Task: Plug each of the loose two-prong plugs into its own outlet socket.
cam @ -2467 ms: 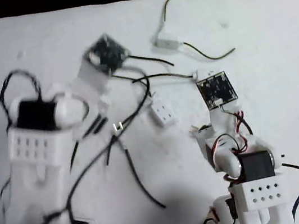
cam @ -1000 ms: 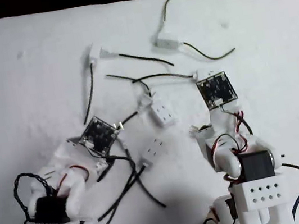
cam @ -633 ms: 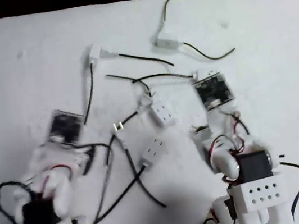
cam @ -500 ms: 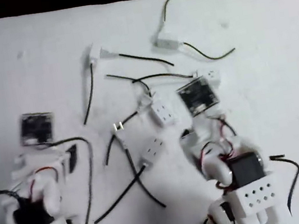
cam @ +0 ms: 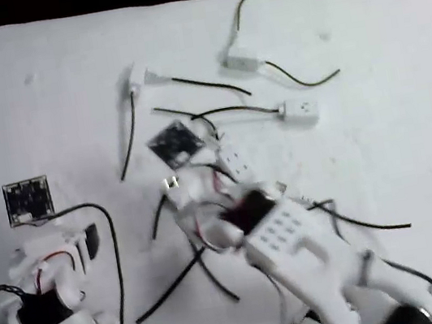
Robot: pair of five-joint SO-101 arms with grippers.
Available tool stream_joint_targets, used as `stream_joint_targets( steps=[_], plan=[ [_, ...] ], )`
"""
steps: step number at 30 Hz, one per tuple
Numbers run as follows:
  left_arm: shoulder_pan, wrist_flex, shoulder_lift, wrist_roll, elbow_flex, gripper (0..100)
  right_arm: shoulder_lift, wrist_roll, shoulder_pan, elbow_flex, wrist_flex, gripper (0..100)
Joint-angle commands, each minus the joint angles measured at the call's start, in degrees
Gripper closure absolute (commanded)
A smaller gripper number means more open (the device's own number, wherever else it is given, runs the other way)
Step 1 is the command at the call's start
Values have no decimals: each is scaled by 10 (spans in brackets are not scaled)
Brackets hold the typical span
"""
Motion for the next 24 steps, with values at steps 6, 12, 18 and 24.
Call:
stream_joint_targets(
  steps=[6,12,18,24],
  plan=[
    [-6,-31,-7,1,19,699,267,-10,-6,-120,-118,871],
    [-6,-32,-7,1,21,699,363,-50,-7,-183,-118,872],
    [-6,-31,-7,1,21,699,405,-44,-3,-227,-122,981],
    [-6,-29,-7,0,22,699,378,-44,0,-251,-118,981]
  ],
)
